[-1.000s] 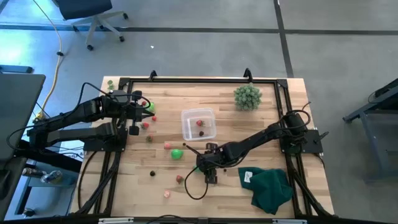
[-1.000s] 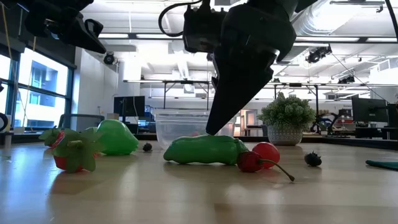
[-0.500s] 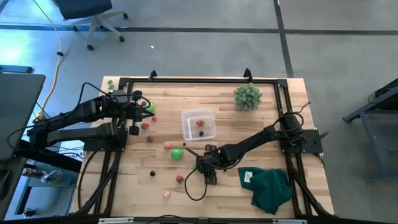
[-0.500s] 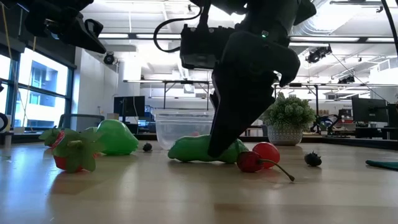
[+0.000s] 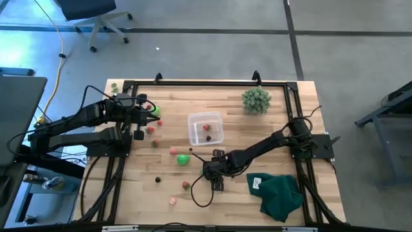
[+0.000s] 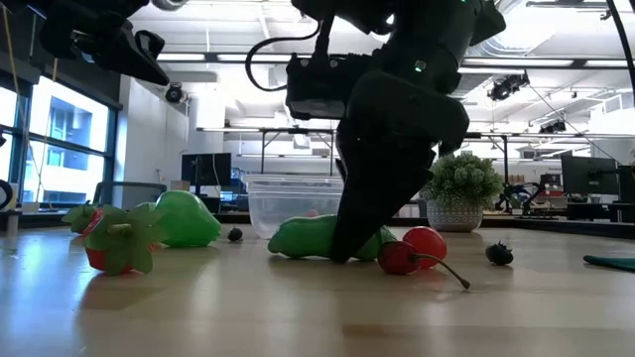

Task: Pick and placing Produce into tupperware
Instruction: Put the green pea pod into the transparent bin

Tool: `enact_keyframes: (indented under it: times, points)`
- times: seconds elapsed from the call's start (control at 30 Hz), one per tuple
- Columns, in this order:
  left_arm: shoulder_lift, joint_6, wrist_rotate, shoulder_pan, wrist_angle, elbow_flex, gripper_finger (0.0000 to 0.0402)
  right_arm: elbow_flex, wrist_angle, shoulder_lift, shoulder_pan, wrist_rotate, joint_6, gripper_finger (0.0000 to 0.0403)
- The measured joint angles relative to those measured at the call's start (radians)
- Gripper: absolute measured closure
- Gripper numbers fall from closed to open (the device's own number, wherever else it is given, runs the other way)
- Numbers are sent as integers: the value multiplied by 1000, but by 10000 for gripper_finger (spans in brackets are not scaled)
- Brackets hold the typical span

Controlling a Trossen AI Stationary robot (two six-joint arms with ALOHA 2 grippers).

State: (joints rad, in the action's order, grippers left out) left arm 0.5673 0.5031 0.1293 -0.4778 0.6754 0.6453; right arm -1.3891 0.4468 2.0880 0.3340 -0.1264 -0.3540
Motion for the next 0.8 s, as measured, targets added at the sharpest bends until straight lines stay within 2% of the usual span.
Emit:
enact_keyframes:
  times: [0.57,0.8]
  points:
    - [0,0,0,0,0,0,401,0,11,0,0,-8,-38,258]
    - [0,0,0,0,0,0,401,0,10,0,0,-8,-31,273]
